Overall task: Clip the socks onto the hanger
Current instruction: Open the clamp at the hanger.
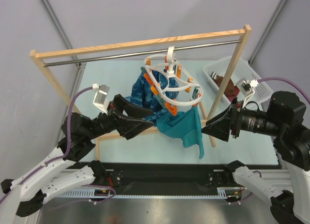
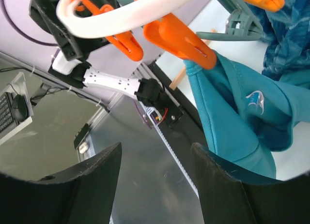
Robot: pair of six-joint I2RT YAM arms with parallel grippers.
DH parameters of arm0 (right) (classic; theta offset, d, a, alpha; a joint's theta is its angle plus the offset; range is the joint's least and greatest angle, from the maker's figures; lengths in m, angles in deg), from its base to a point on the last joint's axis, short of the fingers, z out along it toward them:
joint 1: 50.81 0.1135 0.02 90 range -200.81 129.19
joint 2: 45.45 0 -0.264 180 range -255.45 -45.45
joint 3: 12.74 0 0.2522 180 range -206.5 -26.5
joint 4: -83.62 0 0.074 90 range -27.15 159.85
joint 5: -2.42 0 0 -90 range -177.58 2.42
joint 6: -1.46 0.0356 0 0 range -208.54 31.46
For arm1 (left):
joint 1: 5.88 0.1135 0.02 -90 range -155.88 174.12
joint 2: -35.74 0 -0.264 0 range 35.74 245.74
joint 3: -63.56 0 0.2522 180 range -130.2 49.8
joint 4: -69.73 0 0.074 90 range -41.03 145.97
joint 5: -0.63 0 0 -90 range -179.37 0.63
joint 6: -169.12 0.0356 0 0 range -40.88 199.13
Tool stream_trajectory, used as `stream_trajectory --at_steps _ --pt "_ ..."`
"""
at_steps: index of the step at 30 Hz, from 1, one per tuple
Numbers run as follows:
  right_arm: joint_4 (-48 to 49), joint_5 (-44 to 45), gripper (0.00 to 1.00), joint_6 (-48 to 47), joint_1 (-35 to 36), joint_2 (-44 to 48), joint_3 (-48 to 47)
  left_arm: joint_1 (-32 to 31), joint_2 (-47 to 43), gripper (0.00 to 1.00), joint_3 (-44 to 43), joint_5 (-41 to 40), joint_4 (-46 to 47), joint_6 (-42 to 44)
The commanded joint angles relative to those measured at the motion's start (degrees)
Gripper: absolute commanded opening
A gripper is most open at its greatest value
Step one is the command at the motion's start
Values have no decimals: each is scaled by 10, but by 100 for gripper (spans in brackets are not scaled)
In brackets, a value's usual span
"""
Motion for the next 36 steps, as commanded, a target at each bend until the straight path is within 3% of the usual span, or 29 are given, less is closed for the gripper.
stream_trajectory --at_steps 1,4,8,12,17,26,31,36 --pt "101 -42 64 38 -33 42 29 -32 15 68 11 -42 79 13" --pt "123 -61 63 49 -84 50 20 -62 44 64 -13 -64 76 22" --pt "115 -44 63 37 -77 27 -9 -125 83 62 -71 -144 20 64" --pt "52 48 66 -17 -43 -13 -16 -186 94 66 -123 -316 -53 103" --pt "26 150 70 -66 -12 -38 3 -278 123 68 -171 -469 -97 137" --pt "30 230 73 -93 8 -42 -10 -411 214 78 -300 -748 -191 202" --pt "36 250 75 -107 8 -32 3 -444 267 80 -350 -830 -211 225" --pt "30 270 76 -110 8 -17 10 -449 276 75 -357 -868 -207 229"
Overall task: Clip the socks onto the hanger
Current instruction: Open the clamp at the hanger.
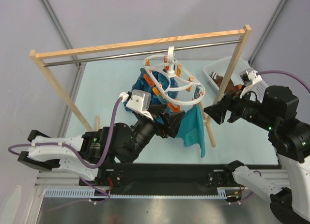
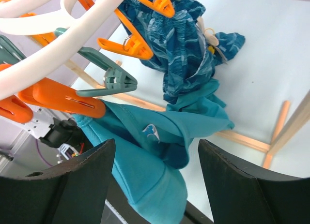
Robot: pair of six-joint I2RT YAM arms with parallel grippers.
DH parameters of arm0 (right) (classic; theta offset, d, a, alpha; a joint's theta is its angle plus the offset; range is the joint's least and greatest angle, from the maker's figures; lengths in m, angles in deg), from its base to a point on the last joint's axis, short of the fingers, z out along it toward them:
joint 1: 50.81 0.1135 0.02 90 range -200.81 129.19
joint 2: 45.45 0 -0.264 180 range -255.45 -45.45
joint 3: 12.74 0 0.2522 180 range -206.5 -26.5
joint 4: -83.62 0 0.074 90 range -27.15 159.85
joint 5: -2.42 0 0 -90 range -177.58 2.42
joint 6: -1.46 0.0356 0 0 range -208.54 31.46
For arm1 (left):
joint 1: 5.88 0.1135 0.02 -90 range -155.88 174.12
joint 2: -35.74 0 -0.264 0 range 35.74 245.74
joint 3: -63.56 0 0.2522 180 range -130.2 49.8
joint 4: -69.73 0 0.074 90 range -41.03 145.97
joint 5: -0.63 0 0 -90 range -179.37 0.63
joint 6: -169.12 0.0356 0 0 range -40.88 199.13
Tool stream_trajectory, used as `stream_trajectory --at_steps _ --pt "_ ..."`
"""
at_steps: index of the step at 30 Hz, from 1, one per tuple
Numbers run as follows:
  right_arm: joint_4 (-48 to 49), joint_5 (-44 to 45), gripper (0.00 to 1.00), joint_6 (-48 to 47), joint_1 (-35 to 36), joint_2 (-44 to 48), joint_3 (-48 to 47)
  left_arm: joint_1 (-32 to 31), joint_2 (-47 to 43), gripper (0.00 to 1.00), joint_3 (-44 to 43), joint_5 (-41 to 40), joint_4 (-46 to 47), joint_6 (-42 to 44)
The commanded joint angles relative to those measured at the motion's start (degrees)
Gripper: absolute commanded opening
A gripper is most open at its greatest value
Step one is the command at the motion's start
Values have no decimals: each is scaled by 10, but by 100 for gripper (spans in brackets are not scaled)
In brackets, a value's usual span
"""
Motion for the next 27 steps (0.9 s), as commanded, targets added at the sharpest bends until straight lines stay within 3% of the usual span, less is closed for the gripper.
stream_trajectory --at_steps 1,6,21,24,27 --pt "2 31 76 -17 3 16 1 -5 -7 74 -22 -68 6 26" --pt "2 35 76 -17 4 23 9 -9 -8 72 -7 -76 66 54" --pt "3 40 78 -10 3 32 20 -26 39 63 -59 -109 75 96" --pt "-2 63 78 -11 3 35 21 -26 41 60 -58 -112 79 99" --pt "-11 112 78 -14 3 41 22 -26 40 50 -51 -116 94 111"
